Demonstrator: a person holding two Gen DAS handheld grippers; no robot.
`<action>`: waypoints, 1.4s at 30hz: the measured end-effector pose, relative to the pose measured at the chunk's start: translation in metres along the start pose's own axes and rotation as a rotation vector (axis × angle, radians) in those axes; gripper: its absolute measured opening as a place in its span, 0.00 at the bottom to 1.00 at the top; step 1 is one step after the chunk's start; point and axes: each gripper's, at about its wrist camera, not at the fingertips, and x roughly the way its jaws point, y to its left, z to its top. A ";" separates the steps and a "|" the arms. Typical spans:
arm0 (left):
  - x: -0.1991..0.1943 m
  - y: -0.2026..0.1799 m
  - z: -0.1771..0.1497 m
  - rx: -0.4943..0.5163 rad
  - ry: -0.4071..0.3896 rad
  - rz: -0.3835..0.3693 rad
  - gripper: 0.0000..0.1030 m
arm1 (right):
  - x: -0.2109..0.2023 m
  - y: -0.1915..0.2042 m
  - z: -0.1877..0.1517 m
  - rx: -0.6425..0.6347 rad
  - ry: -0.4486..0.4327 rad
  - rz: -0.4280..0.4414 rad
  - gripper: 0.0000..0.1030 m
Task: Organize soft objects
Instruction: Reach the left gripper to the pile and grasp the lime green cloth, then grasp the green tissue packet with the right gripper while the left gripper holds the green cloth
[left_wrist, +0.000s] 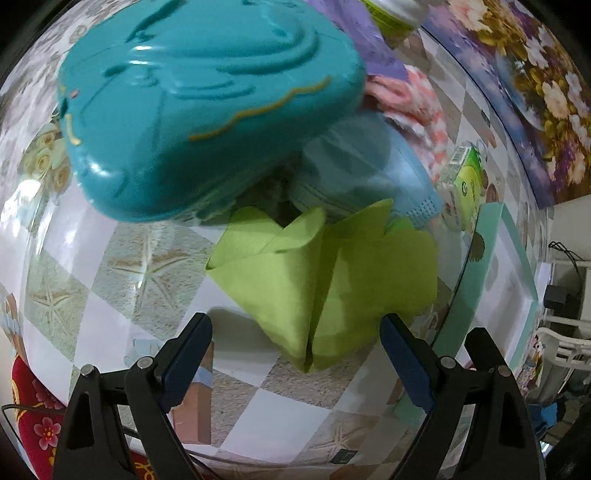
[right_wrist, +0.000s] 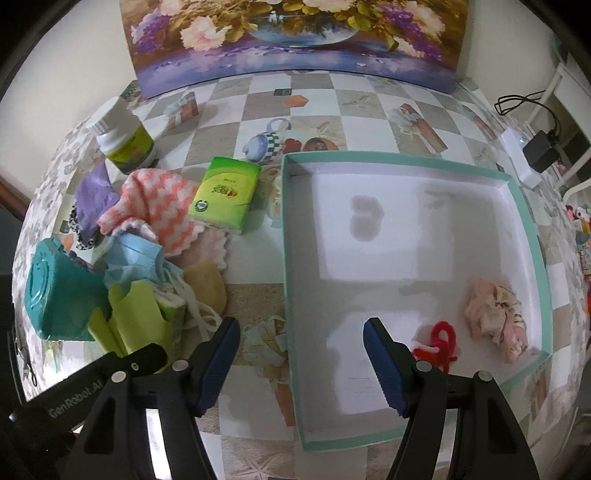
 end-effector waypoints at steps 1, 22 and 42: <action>0.001 -0.005 0.000 0.004 -0.001 0.000 0.90 | 0.000 -0.001 0.000 0.006 0.003 0.003 0.71; 0.018 -0.037 -0.008 0.013 0.029 -0.033 0.17 | 0.002 -0.011 0.001 0.046 0.020 0.008 0.71; -0.018 0.001 -0.020 -0.072 -0.011 -0.087 0.13 | -0.004 0.023 -0.004 -0.046 -0.015 0.137 0.71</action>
